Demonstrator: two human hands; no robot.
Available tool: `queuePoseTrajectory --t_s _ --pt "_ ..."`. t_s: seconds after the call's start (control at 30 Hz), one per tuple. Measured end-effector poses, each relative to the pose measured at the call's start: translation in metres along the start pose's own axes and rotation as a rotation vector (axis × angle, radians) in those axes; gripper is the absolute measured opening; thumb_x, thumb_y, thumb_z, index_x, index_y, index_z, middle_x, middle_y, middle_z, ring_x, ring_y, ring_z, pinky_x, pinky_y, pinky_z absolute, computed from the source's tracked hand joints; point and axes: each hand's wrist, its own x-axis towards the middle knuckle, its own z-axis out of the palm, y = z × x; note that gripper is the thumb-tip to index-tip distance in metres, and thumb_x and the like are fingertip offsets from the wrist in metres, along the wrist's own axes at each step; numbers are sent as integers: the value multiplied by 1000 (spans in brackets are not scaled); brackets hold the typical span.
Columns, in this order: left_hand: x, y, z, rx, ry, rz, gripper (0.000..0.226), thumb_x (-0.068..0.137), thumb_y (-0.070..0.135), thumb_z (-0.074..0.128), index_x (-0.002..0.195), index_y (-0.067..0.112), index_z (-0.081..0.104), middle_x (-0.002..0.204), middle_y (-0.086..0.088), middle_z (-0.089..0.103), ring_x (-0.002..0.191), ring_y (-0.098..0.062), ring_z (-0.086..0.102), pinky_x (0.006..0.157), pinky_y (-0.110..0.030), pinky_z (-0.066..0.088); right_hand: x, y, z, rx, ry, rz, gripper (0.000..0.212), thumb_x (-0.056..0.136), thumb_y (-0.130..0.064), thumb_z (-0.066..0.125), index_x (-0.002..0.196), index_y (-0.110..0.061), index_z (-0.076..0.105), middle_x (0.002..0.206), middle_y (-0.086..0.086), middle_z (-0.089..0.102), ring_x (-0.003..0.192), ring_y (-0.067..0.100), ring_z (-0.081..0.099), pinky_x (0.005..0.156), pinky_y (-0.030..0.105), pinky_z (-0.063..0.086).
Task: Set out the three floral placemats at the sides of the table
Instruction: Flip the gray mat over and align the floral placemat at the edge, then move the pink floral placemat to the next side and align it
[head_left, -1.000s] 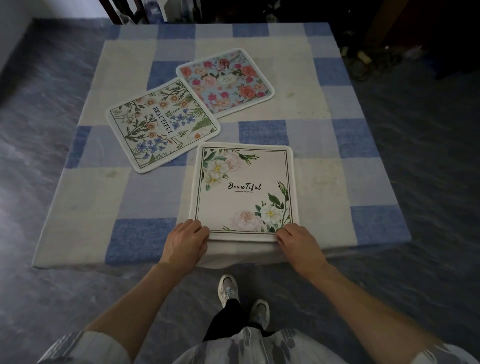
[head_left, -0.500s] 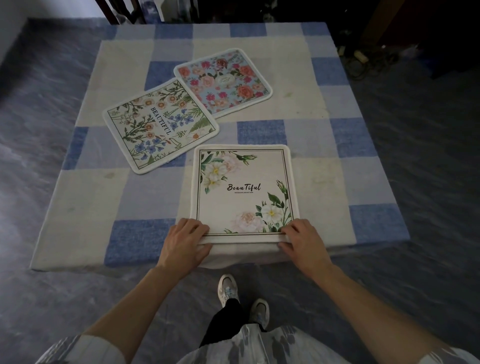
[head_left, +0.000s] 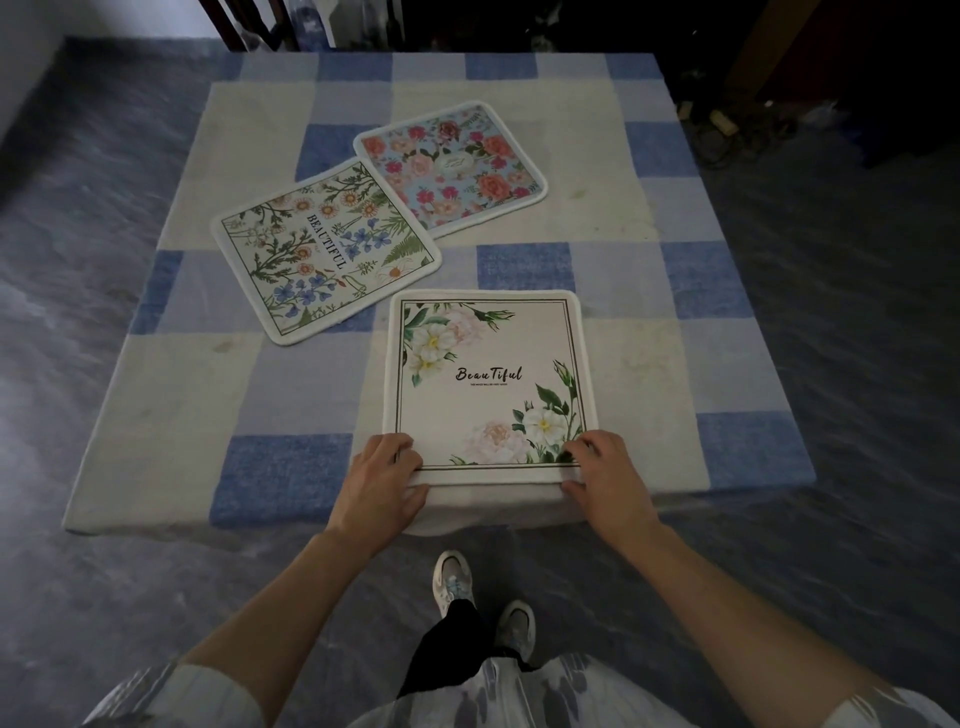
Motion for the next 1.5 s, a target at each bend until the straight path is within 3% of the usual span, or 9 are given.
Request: queuePoseTrajectory --t_s 0.2,0.43,0.67,0.87,1.13,1.4,1.5 --pt "0 3 4 -12 14 -38 23 73 18 79 89 9 65 114 -11 59 102 -29 54 81 -45 52 -4 -2 4 57 35 21 46 78 -11 76 120 -9 59 122 7 52 118 23 44 103 36 44" --pt "6 3 0 -41 25 -107 23 75 18 78 91 8 65 115 -11 57 102 -28 53 87 -42 51 -2 -6 -3 -3 20 38 50 80 -25 74 125 -13 55 124 5 51 119 23 44 98 38 44" --pt "23 31 -30 -182 117 -162 16 86 17 68 102 14 68 122 -4 58 111 -21 55 99 -33 44 -7 -13 -35 115 238 52 57 79 -31 76 128 -15 52 126 5 54 119 22 46 99 36 41" --pt "34 75 -68 -484 328 -259 15 86 14 69 99 21 66 108 5 62 96 -11 60 80 -38 56 -16 -23 -60 340 374 76 53 83 -35 73 128 -16 51 126 4 54 118 17 46 98 22 31" --pt "38 77 -94 -607 330 -311 12 87 29 68 99 27 65 104 14 66 93 2 62 68 -15 48 -27 -56 -78 454 406 13 50 86 -36 70 129 -17 53 124 -1 55 115 13 51 101 30 42" --pt "83 89 -71 -841 275 -265 21 84 35 67 103 26 65 101 14 67 89 1 65 77 -25 55 -36 -44 -105 482 528 122 49 87 -21 70 131 -20 51 124 -4 54 109 13 54 91 39 52" --pt "86 113 -56 -895 259 -255 22 87 31 67 106 21 65 101 10 68 90 -4 66 77 -23 55 -47 -26 -118 454 533 149 48 87 -21 70 131 -23 50 126 -2 55 110 13 54 89 35 52"
